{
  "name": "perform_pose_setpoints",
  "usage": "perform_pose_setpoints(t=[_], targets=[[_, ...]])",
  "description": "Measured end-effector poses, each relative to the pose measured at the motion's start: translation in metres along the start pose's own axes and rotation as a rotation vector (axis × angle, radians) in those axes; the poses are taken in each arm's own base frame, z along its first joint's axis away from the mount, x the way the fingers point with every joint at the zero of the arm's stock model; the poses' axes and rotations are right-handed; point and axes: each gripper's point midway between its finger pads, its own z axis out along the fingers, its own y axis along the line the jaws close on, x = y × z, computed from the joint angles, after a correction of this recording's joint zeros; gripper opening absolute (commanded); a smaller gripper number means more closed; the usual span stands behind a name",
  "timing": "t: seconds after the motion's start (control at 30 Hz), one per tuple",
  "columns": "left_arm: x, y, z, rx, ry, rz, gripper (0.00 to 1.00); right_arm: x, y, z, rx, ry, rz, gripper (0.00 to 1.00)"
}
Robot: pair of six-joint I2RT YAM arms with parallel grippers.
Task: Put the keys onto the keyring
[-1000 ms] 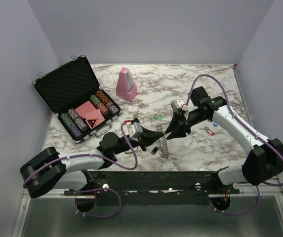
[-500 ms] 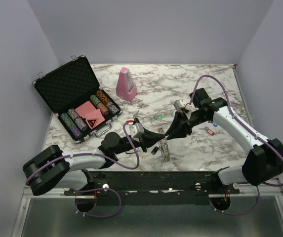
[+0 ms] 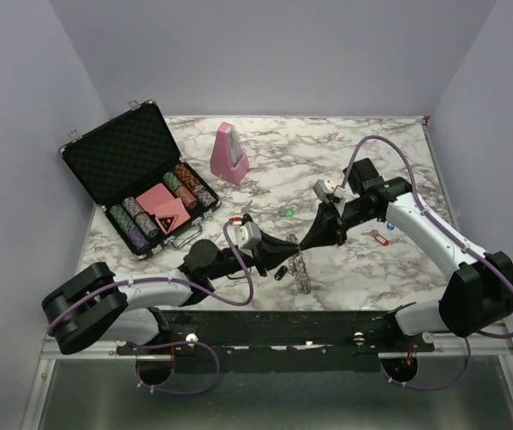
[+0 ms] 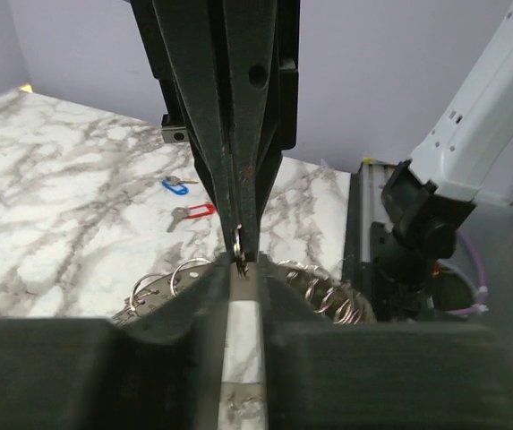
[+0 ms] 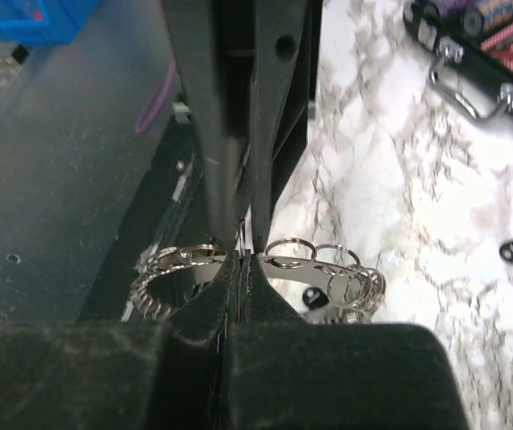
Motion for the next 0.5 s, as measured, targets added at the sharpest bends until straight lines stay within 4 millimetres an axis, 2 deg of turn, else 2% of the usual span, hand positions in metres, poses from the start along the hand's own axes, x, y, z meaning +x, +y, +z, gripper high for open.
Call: perform_pose_setpoints(t=[0.07,0.17,0.3,0.5], targets=[[0.000,0.002,-0.001,-0.008,0.004,-0.011,0.58,0.007,-0.004,-0.002,0.023,0.042,0.005,0.00],[-0.008,0.007,-0.008,-0.025,0.010,-0.013,0.63,0.014,-0.007,-0.005,0.047,0.093,0.006,0.00],[-0.022,0.012,-0.018,-0.045,0.047,0.022,0.68,0.020,-0.013,-0.012,0.085,0.172,-0.019,0.00],[-0.024,0.010,-0.011,-0.012,0.199,0.074,0.68,0.029,-0.017,-0.019,0.115,0.246,-0.028,0.00]])
